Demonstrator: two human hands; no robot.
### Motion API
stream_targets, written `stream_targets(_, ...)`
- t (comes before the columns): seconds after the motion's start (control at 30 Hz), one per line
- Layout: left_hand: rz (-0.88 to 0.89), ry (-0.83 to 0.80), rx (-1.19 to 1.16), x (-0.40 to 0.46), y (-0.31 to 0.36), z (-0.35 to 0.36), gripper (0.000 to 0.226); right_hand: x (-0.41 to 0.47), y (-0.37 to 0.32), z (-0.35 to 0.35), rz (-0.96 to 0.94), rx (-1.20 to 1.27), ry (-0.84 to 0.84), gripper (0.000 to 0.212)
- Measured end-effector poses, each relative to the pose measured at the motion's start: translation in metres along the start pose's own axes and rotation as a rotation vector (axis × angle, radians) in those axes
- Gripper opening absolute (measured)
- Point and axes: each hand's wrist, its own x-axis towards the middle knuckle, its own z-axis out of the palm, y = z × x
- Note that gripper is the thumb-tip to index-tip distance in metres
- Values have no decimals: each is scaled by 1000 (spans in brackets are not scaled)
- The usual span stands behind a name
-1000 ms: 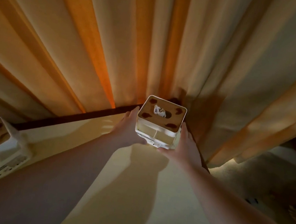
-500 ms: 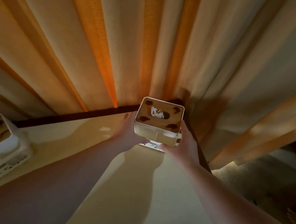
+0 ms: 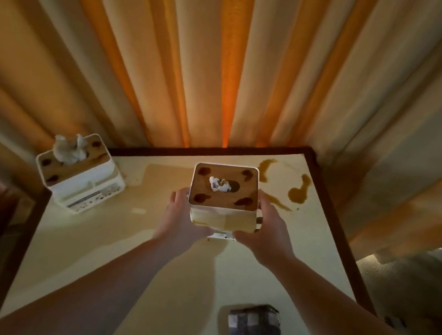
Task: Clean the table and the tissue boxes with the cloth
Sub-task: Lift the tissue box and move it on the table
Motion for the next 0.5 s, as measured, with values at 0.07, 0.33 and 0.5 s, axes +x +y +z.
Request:
stream_targets(0.07, -24, 0, -19, -23, -17, -9, 107, -17, -4, 17, 7, 18, -32, 76)
stream_targets(0.33, -95, 38, -14, -94, -63, -26, 103, -67, -8, 64, -8, 7, -120, 91)
stream_targets(0.5, -106, 55, -52, -110, -79, -26, 102, -83, -8, 73, -14, 3, -125, 83)
